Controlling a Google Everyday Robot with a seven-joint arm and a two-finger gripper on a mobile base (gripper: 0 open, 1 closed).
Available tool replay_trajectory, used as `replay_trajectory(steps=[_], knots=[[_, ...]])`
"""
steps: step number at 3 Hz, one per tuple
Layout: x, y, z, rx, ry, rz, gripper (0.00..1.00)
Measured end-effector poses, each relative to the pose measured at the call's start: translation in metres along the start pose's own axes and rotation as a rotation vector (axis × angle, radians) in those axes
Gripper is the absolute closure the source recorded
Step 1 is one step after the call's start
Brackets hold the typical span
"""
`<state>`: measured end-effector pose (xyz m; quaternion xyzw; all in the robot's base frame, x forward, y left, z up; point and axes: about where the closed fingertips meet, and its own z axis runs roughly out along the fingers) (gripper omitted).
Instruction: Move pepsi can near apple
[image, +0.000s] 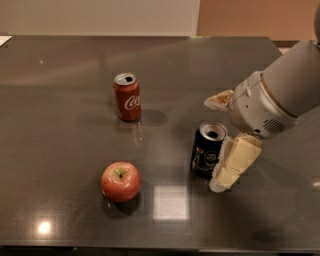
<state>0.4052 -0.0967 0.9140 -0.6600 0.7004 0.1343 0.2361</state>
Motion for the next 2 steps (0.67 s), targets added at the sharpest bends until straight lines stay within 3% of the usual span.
replay_trajectory(steps=[2], knots=[[0.0109, -0.0130, 0.0019, 0.034, 0.000, 0.006, 0.00]])
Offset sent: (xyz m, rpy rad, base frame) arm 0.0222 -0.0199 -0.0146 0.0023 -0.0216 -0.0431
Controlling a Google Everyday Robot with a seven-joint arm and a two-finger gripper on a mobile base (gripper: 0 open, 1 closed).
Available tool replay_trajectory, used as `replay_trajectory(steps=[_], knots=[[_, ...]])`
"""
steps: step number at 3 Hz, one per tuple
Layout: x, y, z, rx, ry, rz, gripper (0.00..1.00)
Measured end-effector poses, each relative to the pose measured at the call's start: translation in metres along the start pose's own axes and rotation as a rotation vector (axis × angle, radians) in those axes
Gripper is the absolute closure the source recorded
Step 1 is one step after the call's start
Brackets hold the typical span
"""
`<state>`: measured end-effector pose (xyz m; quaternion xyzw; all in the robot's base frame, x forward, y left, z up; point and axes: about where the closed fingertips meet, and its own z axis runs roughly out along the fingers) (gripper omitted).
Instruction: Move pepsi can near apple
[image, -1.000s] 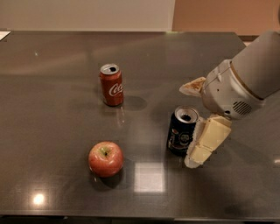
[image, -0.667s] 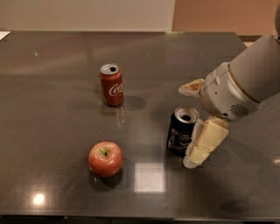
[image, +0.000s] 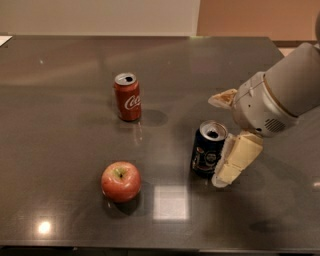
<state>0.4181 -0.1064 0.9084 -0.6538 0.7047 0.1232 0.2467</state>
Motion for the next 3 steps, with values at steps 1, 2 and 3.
replay_trajectory(steps=[1, 2, 3], knots=[[0.0054, -0.0003, 0.0030, -0.011, 0.005, 0.006, 0.16], [0.0073, 0.0019, 0.0060, -0.027, 0.005, 0.009, 0.40], [0.0029, 0.0049, 0.0061, -0.045, -0.007, 0.009, 0.63]])
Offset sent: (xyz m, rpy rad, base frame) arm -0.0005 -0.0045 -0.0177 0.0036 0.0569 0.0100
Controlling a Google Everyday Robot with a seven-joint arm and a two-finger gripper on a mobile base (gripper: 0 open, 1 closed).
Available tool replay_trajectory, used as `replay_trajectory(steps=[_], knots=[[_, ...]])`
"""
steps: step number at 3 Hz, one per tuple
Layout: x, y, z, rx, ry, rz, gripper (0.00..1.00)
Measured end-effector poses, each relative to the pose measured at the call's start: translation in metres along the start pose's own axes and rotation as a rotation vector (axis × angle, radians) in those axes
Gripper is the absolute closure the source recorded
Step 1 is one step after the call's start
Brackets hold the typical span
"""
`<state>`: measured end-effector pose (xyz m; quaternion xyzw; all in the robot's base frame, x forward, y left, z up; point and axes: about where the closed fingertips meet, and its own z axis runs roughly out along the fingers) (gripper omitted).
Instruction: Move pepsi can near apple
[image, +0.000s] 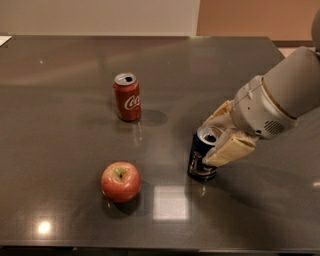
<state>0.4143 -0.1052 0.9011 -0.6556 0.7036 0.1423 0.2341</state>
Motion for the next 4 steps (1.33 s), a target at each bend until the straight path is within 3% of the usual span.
replay_trajectory(steps=[1, 2, 4], knots=[[-0.013, 0.006, -0.002, -0.021, -0.024, -0.013, 0.87], [-0.031, 0.019, -0.001, -0.057, -0.047, -0.045, 1.00], [-0.054, 0.046, 0.010, -0.116, -0.057, -0.110, 1.00]])
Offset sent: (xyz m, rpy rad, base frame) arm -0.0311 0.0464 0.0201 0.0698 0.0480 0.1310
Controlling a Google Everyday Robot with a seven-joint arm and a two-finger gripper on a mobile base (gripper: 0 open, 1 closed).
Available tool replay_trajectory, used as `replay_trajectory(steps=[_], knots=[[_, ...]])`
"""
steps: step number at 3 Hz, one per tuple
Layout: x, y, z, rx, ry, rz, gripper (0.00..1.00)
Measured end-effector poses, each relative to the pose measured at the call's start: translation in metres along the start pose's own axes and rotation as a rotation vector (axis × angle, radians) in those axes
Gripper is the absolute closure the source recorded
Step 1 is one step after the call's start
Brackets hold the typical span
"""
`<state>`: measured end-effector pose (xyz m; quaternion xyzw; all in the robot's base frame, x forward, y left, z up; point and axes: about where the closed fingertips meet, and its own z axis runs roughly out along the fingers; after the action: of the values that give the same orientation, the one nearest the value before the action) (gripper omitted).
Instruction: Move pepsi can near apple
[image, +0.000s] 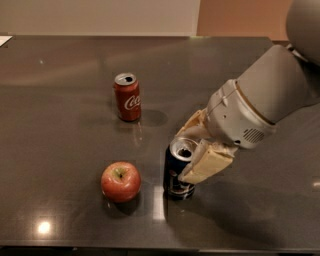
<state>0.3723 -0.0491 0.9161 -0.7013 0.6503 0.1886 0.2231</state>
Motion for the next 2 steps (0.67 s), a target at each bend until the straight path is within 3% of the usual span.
replay_trajectory(steps=[1, 2], knots=[[-0.010, 0.015, 0.017, -0.034, 0.009, -0.037, 1.00], [-0.015, 0.022, 0.028, -0.047, 0.016, -0.056, 0.85]])
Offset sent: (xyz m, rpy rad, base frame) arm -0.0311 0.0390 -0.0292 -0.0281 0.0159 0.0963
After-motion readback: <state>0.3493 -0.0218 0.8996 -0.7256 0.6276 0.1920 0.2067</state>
